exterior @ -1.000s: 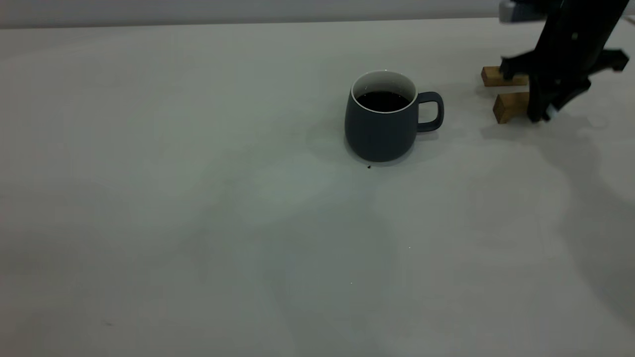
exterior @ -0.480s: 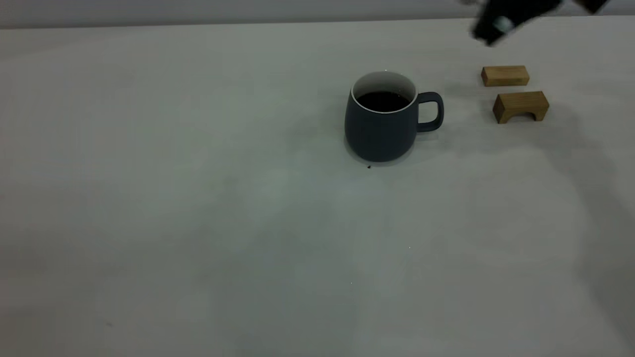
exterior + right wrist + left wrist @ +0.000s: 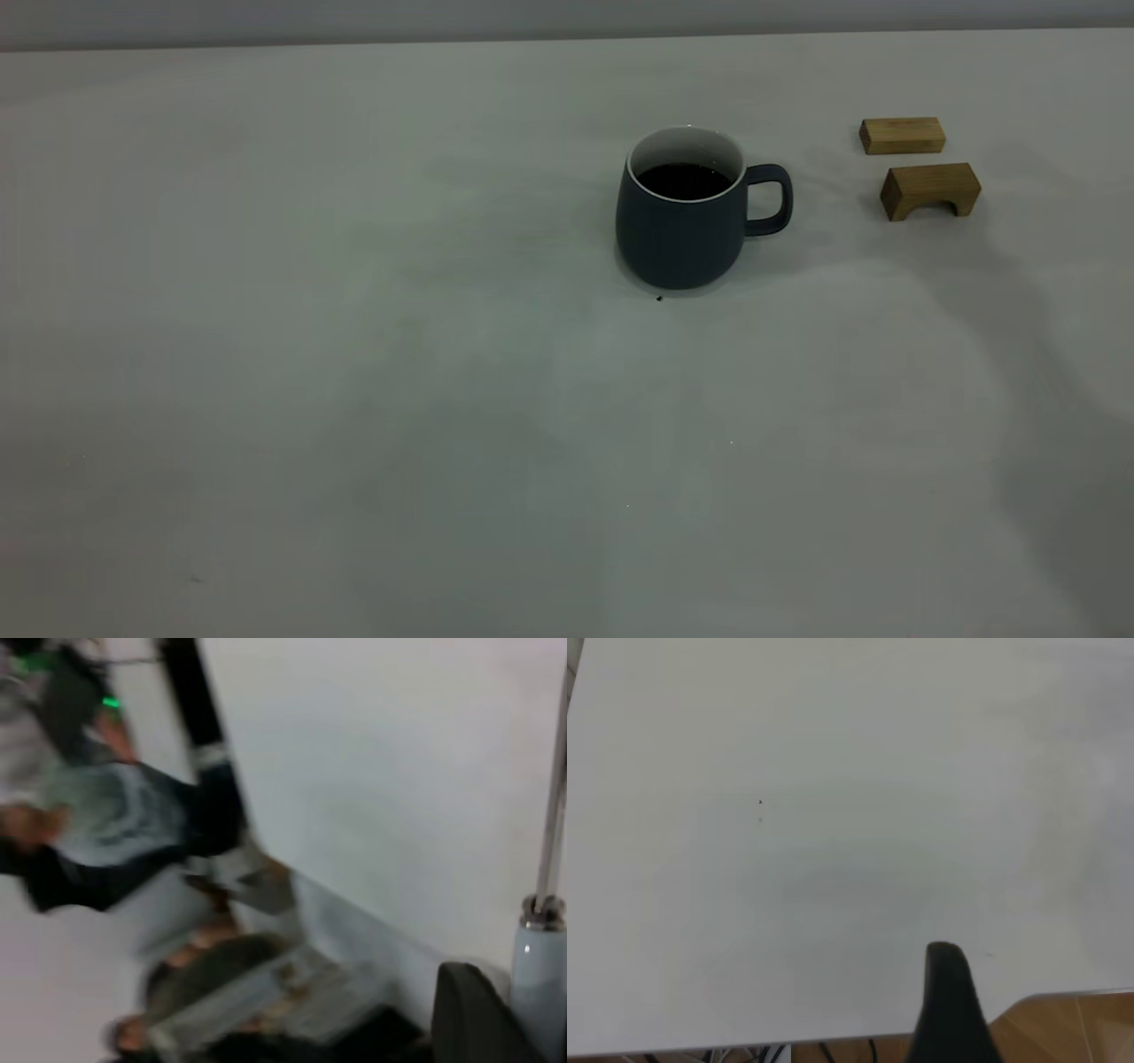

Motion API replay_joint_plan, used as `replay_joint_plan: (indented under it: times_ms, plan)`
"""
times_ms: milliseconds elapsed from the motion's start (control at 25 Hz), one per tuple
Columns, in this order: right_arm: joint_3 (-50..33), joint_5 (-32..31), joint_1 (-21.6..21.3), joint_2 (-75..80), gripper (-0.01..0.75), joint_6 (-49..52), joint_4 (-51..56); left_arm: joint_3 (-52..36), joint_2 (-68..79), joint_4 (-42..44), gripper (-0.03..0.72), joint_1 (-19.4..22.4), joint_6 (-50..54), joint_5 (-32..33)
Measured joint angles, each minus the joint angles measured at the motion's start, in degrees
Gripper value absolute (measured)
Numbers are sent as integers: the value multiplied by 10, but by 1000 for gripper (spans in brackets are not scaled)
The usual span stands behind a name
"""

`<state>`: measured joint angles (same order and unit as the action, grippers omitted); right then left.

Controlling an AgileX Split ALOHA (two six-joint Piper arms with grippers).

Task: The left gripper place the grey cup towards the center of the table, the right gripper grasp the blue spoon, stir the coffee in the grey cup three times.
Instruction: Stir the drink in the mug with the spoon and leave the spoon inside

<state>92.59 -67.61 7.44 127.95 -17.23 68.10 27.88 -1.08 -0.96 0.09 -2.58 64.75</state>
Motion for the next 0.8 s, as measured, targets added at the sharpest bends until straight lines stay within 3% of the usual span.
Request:
replay_joint_plan:
  times_ms: [160,520,640,800]
  plan:
    - [0,0,0,0,95,129,82,0,0,0,585,0,0,0]
    - [0,1,0,0,95,685,121,0,0,0,585,0,1,0]
    - [0,-2,0,6,95,772,131,0,0,0,585,0,1,0]
    - [0,-3,0,52,95,777,179,0,0,0,585,0,1,0]
